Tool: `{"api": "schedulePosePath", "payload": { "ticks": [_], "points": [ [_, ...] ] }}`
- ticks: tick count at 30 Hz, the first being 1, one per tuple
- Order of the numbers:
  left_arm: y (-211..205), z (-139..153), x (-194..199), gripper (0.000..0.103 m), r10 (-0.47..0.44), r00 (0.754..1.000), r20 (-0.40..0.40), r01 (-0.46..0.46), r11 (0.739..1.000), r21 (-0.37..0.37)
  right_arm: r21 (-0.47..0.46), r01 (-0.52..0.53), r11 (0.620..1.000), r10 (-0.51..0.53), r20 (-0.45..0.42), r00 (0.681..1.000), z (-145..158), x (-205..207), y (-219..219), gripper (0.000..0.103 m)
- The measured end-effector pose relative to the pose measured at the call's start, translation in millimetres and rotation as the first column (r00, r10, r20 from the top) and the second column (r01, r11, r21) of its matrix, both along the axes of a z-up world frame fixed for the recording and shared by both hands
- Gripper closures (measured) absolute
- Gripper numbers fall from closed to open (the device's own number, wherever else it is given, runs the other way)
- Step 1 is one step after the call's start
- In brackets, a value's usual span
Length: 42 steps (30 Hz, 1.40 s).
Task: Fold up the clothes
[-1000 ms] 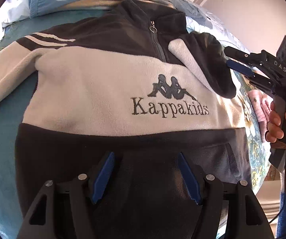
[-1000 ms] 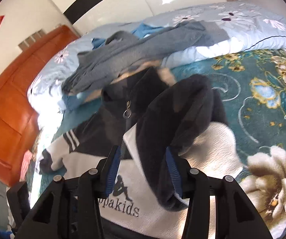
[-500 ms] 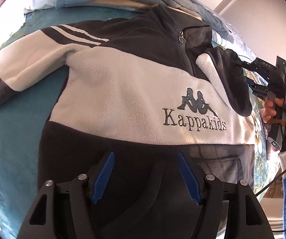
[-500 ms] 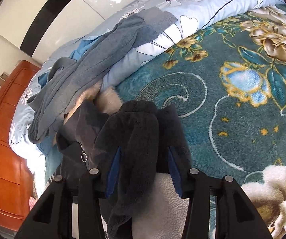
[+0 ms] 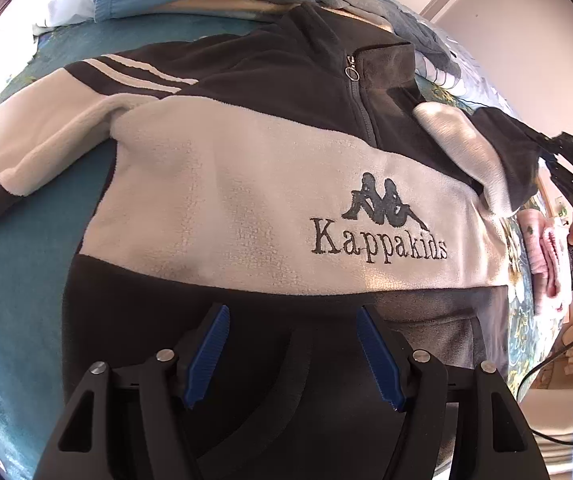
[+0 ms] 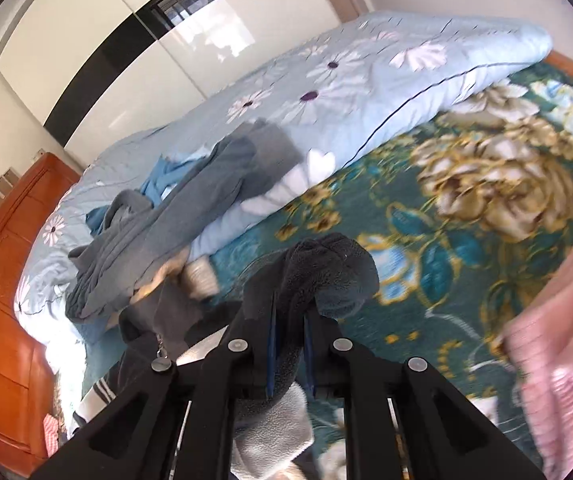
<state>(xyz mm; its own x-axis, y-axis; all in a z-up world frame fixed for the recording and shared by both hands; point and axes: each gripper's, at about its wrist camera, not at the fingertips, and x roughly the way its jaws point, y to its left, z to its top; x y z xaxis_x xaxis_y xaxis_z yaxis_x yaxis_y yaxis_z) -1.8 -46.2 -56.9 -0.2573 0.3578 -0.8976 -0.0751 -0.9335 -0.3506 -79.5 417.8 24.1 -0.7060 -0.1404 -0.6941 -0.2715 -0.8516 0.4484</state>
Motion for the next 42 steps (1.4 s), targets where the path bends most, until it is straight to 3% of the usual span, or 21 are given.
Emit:
{"api": "schedulePosePath", "payload": {
  "ticks": [7, 9, 18, 21, 26, 28, 30, 35, 38, 42],
  "points": [
    [0, 1, -2, 0.033, 0.000, 1.000, -0.002, 0.000, 1.000, -0.007, 0.112, 0.232, 0.966, -0.225, -0.077, 0.971, 40, 43, 89, 0.091],
    [0, 0, -3, 0.033, 0.000, 1.000, 0.001, 0.000, 1.000, -0.014, 0.121, 0.286, 0.950, -0.280, -0.068, 0.958, 38, 52, 111, 0.091],
    [3, -1, -2, 0.033, 0.008, 1.000, 0.009, -0.007, 0.999, -0.041, 0.086, 0.424, 0.902, -0.430, 0.065, 0.901, -21, 80, 161, 0.092],
    [4, 0, -1, 0.033, 0.009, 1.000, 0.013, -0.009, 0.999, -0.045, 0.067, 0.421, 0.905, -0.425, 0.085, 0.901, -27, 85, 165, 0.092],
    [1, 7, 3, 0.033, 0.013, 1.000, 0.004, -0.013, 1.000, -0.024, 0.123, 0.355, 0.927, -0.366, 0.086, 0.927, -5, 84, 151, 0.090],
    [-3, 13, 7, 0.033, 0.015, 1.000, -0.012, -0.015, 1.000, -0.015, 0.154, 0.348, 0.925, -0.363, 0.083, 0.928, 4, 88, 144, 0.084],
    [-8, 19, 10, 0.033, 0.022, 0.999, -0.028, -0.022, 1.000, -0.011, 0.165, 0.356, 0.920, -0.370, 0.063, 0.927, 14, 98, 135, 0.071],
    [-46, 30, 17, 0.033, 0.101, 0.992, -0.070, -0.102, 0.995, -0.012, 0.130, 0.297, 0.946, -0.304, 0.038, 0.952, 23, 120, 88, 0.069],
    [-84, 33, 20, 0.033, 0.211, 0.973, -0.092, -0.213, 0.977, -0.017, 0.081, 0.193, 0.978, -0.198, 0.060, 0.978, 8, 126, 42, 0.066],
    [-147, 34, 30, 0.032, 0.384, 0.917, -0.111, -0.389, 0.921, -0.025, 0.018, 0.017, 1.000, -0.019, 0.113, 0.993, -26, 131, -27, 0.065]
  ]
}}
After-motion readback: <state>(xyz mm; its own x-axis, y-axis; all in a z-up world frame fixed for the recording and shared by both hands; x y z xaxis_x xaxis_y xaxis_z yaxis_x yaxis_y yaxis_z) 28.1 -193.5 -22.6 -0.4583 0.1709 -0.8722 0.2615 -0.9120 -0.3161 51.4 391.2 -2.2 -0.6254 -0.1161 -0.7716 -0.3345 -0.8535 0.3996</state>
